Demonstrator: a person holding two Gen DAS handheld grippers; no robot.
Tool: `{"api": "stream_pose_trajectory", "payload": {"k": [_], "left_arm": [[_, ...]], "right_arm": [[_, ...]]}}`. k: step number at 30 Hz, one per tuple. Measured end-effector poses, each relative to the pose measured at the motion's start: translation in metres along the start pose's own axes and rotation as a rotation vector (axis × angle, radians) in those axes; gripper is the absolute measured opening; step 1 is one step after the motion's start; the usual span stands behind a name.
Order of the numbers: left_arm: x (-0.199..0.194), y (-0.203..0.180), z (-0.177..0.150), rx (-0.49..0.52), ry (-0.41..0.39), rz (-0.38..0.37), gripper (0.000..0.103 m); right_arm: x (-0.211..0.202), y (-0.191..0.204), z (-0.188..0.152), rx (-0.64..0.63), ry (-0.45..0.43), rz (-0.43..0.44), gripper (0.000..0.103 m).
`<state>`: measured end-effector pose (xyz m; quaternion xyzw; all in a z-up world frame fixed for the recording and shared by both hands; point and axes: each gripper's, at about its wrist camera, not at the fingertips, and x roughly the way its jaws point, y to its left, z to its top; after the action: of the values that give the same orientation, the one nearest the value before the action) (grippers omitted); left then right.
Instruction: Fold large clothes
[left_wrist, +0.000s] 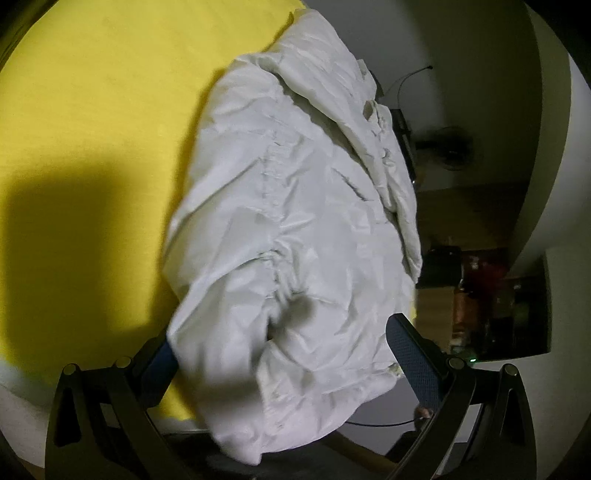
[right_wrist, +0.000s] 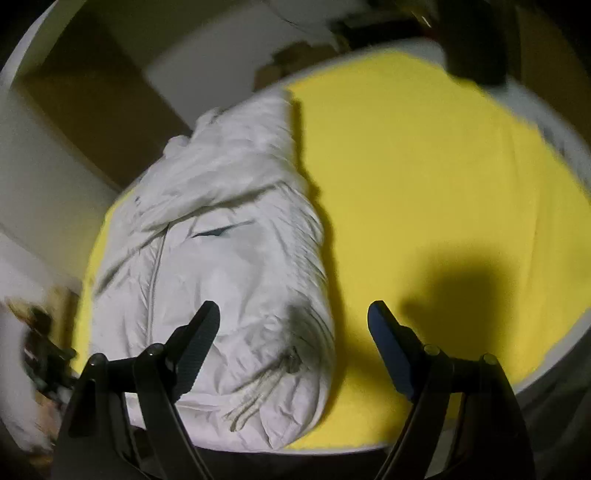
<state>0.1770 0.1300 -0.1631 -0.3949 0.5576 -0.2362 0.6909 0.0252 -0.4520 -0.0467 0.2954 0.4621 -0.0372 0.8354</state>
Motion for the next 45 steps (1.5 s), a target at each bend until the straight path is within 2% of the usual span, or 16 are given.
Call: {"api": "stream_pose_trajectory", "payload": {"k": [3,10,15,18,21,24,26,29,35,37,39,45], "left_arm": [[0.007,-0.003,0.002,-0.015,0.004,-0.009,0.103],[0.012,-0.007,-0.004,0.005,0.028,-0.012,0.102],[0.012,0.000,-0.001,-0.054,0.050,-0.086,0.103],[0.013,-0.003,0.003,-0.064,0.057,-0.137,0.103],[0.013,-0.008,0.005,-0.033,0.057,-0.152,0.102],[0.014,-0.004,0.007,-0.035,0.046,-0.142,0.101],[0.014,0.000,0.009,-0.046,0.032,-0.142,0.099],[0.015,0.001,0.009,-0.030,0.027,-0.116,0.090],[0.017,-0.003,0.006,0.042,0.015,-0.028,0.070],[0.017,-0.004,0.005,0.072,-0.004,0.029,0.043],[0.019,0.002,0.006,0.075,-0.009,0.064,0.024],[0.017,0.002,0.004,0.102,-0.030,0.077,0.013]], "right_arm": [[0.016,-0.015,-0.001,0.064,0.055,0.081,0.082],[0.054,-0.024,-0.010,0.110,0.175,0.134,0.082],[0.066,-0.018,-0.013,0.123,0.217,0.257,0.082],[0.069,-0.014,-0.013,0.112,0.218,0.265,0.084],[0.069,-0.012,-0.013,0.100,0.216,0.269,0.082],[0.069,-0.010,-0.014,0.105,0.201,0.240,0.074],[0.071,-0.013,-0.013,0.111,0.201,0.210,0.046],[0.072,-0.015,-0.015,0.099,0.200,0.197,0.033],[0.072,-0.006,-0.018,0.049,0.173,0.132,0.023],[0.072,-0.004,-0.018,0.045,0.164,0.122,0.021],[0.071,-0.004,-0.018,0.043,0.160,0.116,0.020],[0.066,-0.002,-0.019,0.036,0.134,0.115,0.018]]}}
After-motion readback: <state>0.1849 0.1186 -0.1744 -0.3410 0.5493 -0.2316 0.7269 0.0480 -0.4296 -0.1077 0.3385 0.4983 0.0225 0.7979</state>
